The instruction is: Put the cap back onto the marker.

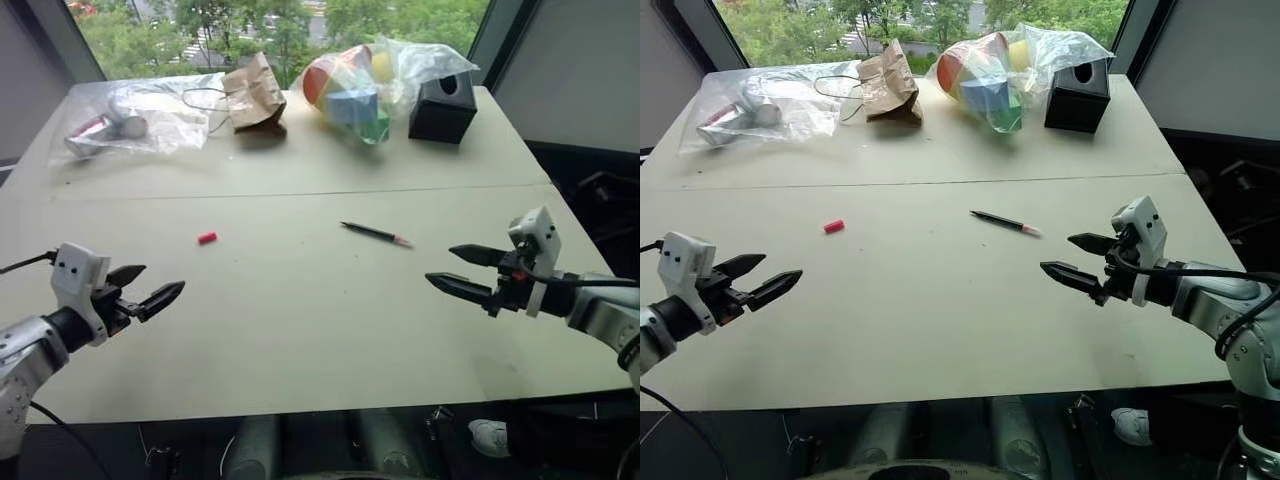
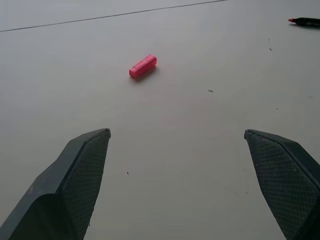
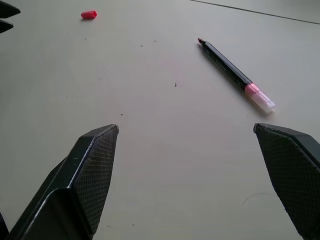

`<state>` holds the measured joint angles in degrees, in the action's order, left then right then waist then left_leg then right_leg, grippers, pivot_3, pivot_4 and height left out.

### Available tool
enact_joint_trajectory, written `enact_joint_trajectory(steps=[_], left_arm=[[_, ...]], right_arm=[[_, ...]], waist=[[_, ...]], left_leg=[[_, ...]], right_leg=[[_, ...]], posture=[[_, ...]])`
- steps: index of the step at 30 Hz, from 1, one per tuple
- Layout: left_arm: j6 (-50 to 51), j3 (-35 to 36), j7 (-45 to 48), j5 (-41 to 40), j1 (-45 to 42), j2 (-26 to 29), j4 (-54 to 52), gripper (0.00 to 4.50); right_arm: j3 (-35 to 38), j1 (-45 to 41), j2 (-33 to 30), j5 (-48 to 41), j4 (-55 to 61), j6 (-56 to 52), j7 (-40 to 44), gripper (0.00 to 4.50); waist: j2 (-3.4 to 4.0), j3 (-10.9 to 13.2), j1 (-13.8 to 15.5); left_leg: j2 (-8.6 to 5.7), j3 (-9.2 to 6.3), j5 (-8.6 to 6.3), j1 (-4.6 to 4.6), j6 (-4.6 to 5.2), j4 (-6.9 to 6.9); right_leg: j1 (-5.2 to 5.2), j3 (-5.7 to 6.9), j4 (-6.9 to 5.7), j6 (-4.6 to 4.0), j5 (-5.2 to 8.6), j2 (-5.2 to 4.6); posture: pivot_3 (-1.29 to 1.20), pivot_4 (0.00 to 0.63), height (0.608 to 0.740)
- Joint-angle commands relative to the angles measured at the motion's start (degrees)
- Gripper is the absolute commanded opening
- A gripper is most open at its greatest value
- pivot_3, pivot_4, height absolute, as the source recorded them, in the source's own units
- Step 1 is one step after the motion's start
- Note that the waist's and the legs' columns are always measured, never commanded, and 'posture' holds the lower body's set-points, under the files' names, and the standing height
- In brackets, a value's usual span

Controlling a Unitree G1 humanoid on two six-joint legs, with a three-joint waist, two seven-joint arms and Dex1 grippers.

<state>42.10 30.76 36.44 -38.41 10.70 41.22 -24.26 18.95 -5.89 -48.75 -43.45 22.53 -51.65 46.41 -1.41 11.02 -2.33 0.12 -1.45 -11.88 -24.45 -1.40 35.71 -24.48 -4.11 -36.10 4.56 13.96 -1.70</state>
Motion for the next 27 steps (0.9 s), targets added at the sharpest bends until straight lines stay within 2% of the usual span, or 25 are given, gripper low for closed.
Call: enact_joint_trajectory(steps=[1,4,27], left_arm=[[0.2,2.4,0.1,-1.8,2.3,-0.5,-3.5,4.50],[-0.6,2.0,0.1,0.4,3.7,0.8,-2.5,4.50],[-1.7,3.2,2.9,0.8,0.8,2.7,2.9,4.50]], right_arm=[[0.8,-0.4,-0.8,0.7,-0.6,2.1,0.7,4.46],[0.9,-0.6,-0.6,0.6,-0.7,2.4,0.6,4.46],[-0.3,-1.2,2.1,3.4,-0.9,6.7,-2.6,4.46]], waist=[[0.00,0.0,0.0],[0.00,0.0,0.0],[0.00,0.0,0.0]], left_leg=[[0.00,0.01,0.00,0.00,0.00,0.01],[0.00,0.04,0.00,0.02,0.00,0.01],[0.00,0.22,0.00,0.02,0.00,0.04]], right_leg=[[0.00,0.00,0.00,0.00,0.00,0.00],[0.00,0.00,0.00,0.00,0.00,0.03],[0.02,0.02,-0.04,0.02,-0.01,0.06]], posture=[[0.00,0.150,0.740],[0.00,0.150,0.740],[0.00,0.150,0.740]])
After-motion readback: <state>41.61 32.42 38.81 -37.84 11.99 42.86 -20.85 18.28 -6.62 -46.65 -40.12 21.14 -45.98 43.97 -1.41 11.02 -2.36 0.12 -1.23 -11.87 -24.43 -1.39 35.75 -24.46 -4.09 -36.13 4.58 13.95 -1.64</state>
